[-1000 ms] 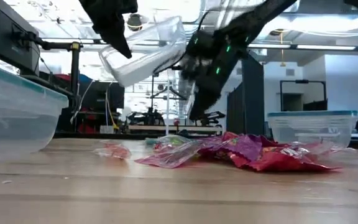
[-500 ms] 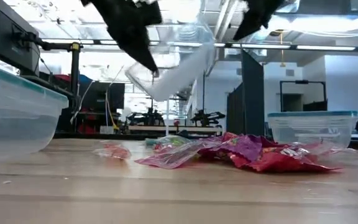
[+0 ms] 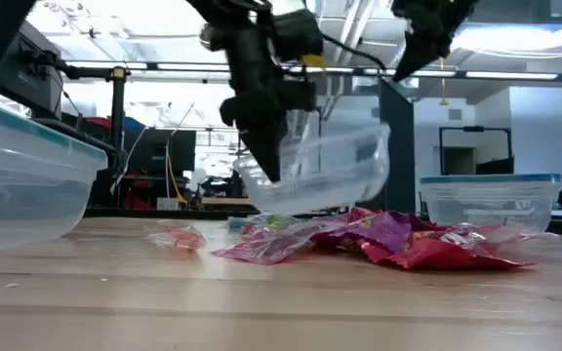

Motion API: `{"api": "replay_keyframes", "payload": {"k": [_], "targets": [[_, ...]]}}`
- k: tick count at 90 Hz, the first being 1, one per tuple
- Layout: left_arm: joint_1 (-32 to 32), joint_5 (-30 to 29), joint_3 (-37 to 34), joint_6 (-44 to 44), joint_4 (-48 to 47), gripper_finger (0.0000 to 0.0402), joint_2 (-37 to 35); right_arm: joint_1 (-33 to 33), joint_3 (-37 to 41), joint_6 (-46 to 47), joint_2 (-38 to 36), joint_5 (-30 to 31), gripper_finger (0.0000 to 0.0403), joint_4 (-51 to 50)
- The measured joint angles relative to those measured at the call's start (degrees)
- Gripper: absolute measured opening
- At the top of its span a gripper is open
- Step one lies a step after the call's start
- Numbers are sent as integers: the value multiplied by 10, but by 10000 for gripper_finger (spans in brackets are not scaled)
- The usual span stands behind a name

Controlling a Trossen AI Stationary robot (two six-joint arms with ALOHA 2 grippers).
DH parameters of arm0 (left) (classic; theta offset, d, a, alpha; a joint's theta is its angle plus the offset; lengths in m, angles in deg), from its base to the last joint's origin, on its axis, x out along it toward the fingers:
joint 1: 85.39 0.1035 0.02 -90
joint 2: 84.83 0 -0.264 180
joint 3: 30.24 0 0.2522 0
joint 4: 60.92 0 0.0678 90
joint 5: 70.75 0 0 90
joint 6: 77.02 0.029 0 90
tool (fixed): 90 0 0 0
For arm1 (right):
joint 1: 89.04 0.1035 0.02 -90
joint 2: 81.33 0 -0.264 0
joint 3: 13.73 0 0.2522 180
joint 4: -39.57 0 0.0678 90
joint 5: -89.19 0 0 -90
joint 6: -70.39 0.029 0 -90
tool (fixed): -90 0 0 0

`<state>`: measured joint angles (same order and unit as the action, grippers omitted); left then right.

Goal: Sort candy
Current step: Open the top left transparent bin

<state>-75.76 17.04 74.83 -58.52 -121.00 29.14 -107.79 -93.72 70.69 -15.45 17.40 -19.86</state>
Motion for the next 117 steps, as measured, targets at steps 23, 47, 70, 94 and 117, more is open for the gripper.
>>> {"api": "replay_keyframes", "payload": {"k": [23,47,70,94,117], "targets": [[0,-30,57,4,-70,11,61,0,24,0,0,0,0,9],[-2,-26,56,-10,-124,79,31,0,24,-3,0,-3,0,10],[-6,-17,47,-51,-134,97,-92,61,95,49,-1,-88,0,40],[-6,-21,-55,-77,-22,97,-238,200,238,146,27,-97,0,157],[-6,-46,-120,-126,-4,97,-320,211,251,131,175,-57,0,249]]}}
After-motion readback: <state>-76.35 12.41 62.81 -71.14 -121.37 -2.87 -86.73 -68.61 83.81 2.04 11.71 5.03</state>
